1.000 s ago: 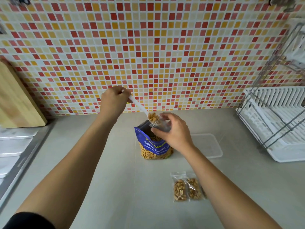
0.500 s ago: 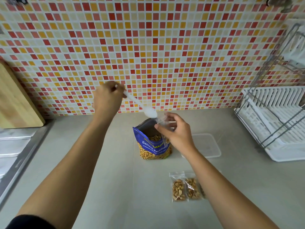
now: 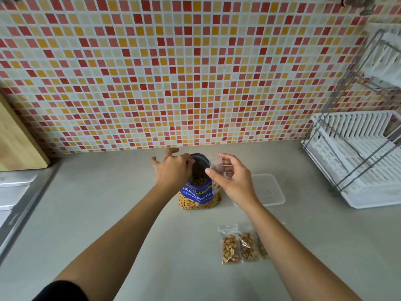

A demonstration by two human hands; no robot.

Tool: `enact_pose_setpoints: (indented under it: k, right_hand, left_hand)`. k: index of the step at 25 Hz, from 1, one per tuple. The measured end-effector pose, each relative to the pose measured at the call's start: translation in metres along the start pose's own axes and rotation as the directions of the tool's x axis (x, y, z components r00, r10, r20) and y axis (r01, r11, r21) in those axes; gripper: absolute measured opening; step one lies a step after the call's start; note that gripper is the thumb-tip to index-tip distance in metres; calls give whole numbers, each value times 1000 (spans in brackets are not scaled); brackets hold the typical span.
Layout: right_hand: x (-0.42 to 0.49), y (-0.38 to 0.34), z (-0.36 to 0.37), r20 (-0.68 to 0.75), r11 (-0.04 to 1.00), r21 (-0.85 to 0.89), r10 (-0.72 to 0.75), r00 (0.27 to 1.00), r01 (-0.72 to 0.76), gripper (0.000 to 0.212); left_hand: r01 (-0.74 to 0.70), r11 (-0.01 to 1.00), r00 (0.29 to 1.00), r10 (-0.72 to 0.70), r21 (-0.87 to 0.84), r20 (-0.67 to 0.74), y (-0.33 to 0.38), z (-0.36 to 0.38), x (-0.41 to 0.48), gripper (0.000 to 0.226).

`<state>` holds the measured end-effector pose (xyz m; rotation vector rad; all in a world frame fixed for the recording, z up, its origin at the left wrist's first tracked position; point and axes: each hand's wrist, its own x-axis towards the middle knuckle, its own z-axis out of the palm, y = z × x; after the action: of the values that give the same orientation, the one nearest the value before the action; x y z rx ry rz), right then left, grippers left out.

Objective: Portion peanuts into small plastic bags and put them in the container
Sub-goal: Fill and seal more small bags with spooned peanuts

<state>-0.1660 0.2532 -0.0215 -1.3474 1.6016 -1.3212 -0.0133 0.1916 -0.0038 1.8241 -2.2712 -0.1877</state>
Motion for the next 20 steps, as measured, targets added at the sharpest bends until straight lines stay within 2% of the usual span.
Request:
enact_pose_setpoints:
  k: [3,6,8,12,20]
  right_hand:
    - [0,3,1,23,999,33,3,1000,-4,56]
    - [-1,4,1,29,999,35,-7,1000,6,55]
    - [-1,4,0,27,999,33,-9,1000,8,55]
    - [-1,5,-2,37,999,35,-4,999,2,56]
    - [1,6,-6,70,997,65,28,997,-33,54]
  left_hand:
    - [201,978,969,-189,-61,156,8,5,12,30]
    - [321,911,943,-282,-258,179,6,9,20,25]
    - [350,829,936,-295,-436,192,-1,11,21,26]
    - [368,699,929,-299,-613,217,-7,8,16,24]
    - [396,519,903,-367,-757,221,-9,-3,15,25]
